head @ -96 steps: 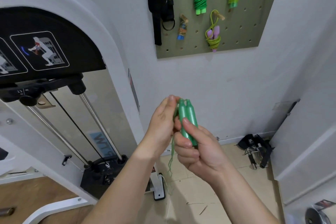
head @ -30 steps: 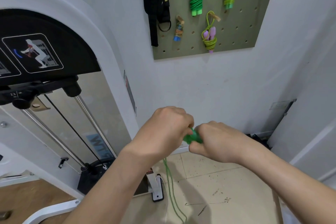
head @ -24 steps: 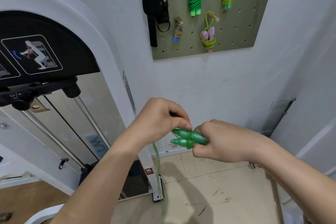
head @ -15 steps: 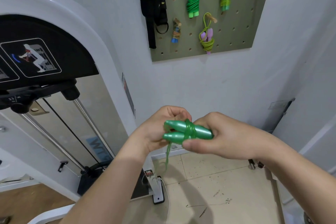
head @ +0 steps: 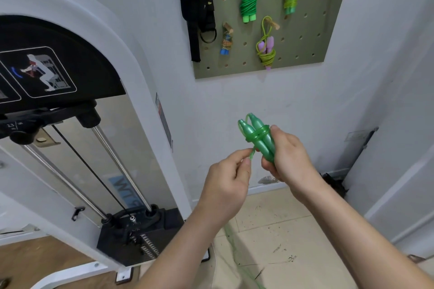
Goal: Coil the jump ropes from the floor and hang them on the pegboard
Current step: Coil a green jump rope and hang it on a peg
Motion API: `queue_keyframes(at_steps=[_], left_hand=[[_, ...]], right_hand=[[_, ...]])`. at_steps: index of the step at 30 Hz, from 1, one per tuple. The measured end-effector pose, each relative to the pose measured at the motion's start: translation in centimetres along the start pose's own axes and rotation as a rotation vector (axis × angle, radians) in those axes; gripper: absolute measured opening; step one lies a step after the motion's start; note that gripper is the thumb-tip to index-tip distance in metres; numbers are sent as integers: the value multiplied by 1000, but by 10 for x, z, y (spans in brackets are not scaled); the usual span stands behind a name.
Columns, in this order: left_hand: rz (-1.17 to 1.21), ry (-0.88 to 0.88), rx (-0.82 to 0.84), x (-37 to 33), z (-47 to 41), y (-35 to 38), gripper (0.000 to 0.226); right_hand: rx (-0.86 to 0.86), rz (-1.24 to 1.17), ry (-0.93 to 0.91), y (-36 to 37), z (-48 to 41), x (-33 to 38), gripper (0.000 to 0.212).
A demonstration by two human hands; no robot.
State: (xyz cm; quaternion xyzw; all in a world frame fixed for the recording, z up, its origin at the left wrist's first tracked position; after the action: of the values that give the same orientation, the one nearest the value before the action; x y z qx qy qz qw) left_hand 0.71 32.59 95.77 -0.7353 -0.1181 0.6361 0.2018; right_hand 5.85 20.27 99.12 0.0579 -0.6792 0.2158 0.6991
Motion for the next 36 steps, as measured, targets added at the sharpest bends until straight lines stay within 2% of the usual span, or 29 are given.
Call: queue_keyframes(at_steps=[4, 8, 11, 15, 17, 20, 22, 24, 27, 30, 31, 33, 34, 36], left_hand=[[-550, 58, 47, -12, 6, -10, 14], [-894, 173, 17, -19, 6, -23, 21], [-1030, 280, 35, -18, 2, -35, 19], [-1017, 365, 109, -22, -1, -48, 20], [-882, 374, 208, -26, -3, -54, 19], [-463, 198, 345, -28, -4, -63, 11], [-288, 78, 355, -25, -6, -64, 7], [-179, 41, 353, -23, -8, -62, 13], [130, -4, 351, -18, -9, -59, 14], [540, -52, 397, -5, -8, -49, 22], [650, -65, 406, -3, -6, -43, 29], [825, -124, 366, -2, -3, -29, 28], [899, -158, 332, -2, -2, -21, 28], [995, -161, 260, -2, 0, -8, 44]], right_hand=[[-48, 150, -9, -1, -5, -6, 30], [45, 550, 8, -1, -5, -2, 35], [185, 746, 104, -4, -4, 2, 39], [382, 1011, 119, -2, 5, 15, 39], [466, 1098, 85, -2, 10, 22, 37], [528, 1094, 37, -4, 15, 28, 34], [508, 1042, -10, -5, 15, 29, 36], [419, 983, -59, -5, 13, 28, 39], [313, 688, -137, -6, 9, 24, 40], [344, 363, -178, -2, 9, 25, 43], [365, 266, -170, 0, 9, 26, 43], [378, 100, -137, 3, 11, 26, 41], [357, 28, -112, 4, 11, 24, 39], [274, -110, -51, 8, 11, 20, 37]])
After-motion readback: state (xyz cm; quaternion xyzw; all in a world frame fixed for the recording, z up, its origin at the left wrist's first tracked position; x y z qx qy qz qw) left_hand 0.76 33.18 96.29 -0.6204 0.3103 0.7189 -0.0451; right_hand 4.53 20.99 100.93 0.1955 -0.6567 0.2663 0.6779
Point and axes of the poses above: each hand's wrist, its own z-axis away from the middle knuckle, its own y-axis out of the palm, x = y × z, the point moved 1 cm from there along -z, towards the middle knuckle, and after that the axes turned 15 degrees about x, right-handed, at the moved point
